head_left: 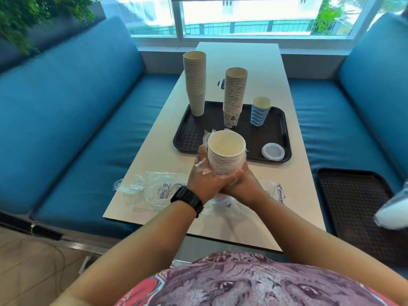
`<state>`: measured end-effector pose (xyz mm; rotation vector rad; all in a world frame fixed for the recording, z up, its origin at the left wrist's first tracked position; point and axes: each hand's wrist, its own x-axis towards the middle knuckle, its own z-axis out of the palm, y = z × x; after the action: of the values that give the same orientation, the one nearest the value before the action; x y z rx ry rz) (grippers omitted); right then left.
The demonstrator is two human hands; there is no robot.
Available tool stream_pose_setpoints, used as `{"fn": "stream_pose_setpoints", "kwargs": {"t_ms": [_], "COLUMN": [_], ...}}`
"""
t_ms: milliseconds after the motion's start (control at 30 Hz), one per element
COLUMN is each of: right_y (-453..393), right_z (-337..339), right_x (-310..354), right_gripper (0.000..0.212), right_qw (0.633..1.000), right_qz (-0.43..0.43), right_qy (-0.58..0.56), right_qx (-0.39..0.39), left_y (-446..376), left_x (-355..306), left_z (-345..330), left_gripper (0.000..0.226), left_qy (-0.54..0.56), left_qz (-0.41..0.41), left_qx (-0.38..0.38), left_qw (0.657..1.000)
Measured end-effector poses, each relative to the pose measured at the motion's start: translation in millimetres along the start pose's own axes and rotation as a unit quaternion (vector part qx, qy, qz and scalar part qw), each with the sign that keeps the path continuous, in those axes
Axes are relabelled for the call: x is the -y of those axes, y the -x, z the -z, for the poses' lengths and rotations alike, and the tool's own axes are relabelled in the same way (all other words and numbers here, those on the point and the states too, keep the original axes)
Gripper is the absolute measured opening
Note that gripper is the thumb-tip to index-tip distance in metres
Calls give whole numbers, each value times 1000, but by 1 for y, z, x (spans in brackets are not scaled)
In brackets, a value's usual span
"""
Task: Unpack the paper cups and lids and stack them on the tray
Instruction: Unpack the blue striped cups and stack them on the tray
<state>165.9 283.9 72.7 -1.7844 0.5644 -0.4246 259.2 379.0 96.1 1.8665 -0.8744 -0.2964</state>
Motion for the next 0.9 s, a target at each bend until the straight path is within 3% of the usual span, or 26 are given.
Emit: {"fn": "stream_pose_setpoints", "kwargs": {"t_ms": [100, 167, 267, 367, 433, 533, 633, 767, 900], "right_y": [1, 0, -4, -3, -1, 0, 3, 3, 3], "right_z": [4, 18, 49, 65, 56, 29, 15, 12, 10], "right_x": [1, 7, 23, 45, 55, 51, 40, 30, 20], "right_gripper": [106, 104, 98, 100, 102, 92, 84, 88, 89], "right_qw": [999, 993, 981, 975, 981, 995, 997, 998, 999], "right_qz": [-6, -23, -38, -21, -1, 25, 29, 24, 8], "right_qy": [20, 47, -30, -136, -112, -81, -69, -40, -36], "right_qx": [36, 108, 189, 173, 159, 59, -23, -30, -15], "left_y": [2, 2, 2, 5, 9, 9, 6, 10, 13], "left_x": [2, 3, 7, 12, 13, 14, 13, 18, 12], "left_z": [1, 1, 3, 4, 2, -1, 0, 4, 18], "left_gripper": [92, 100, 92, 97, 100, 90, 84, 119, 142], "left_qy": [-20, 0, 22, -10, -2, 27, 12, -10, -54], "left_qz": [-2, 13, 19, 2, 16, 14, 1, 33, -71], "left_qx": [14, 21, 58, 85, 80, 67, 106, 131, 101], "left_qw": [1000, 1000, 998, 996, 997, 997, 994, 991, 991]}}
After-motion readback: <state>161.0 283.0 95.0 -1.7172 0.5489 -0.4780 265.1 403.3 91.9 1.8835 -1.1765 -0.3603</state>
